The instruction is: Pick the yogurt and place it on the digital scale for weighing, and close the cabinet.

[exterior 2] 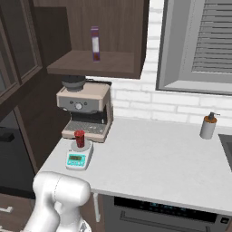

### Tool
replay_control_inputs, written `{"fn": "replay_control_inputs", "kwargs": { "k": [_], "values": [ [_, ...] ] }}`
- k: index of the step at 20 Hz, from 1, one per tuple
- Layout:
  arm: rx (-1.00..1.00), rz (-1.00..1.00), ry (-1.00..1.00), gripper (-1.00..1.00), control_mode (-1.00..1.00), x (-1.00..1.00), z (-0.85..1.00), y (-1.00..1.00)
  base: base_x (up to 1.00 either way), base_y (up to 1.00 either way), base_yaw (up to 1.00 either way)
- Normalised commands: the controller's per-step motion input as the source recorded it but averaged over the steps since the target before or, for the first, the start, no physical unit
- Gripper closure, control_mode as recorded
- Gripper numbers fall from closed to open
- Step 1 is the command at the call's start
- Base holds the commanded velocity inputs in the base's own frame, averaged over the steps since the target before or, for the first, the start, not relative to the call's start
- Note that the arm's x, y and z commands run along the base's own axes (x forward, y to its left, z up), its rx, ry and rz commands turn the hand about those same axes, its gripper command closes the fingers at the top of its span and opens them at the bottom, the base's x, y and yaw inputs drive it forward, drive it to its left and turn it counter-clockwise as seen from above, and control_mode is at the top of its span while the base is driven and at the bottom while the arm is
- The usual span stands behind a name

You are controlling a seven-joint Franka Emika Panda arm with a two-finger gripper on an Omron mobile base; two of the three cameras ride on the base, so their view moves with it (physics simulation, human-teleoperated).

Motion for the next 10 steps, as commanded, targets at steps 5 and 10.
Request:
{"fn": "replay_control_inputs", "kwargs": {
  "k": [5, 10],
  "values": [
    [0.05, -0.54, -0.08, -1.0, -1.0, 0.1, -0.39, 0.64, 0.0, 0.0, 0.0],
    [0.04, -0.32, -0.08, -1.0, -1.0, 0.21, -0.28, 0.1, 0.0, 0.0, 0.0]
  ]
}}
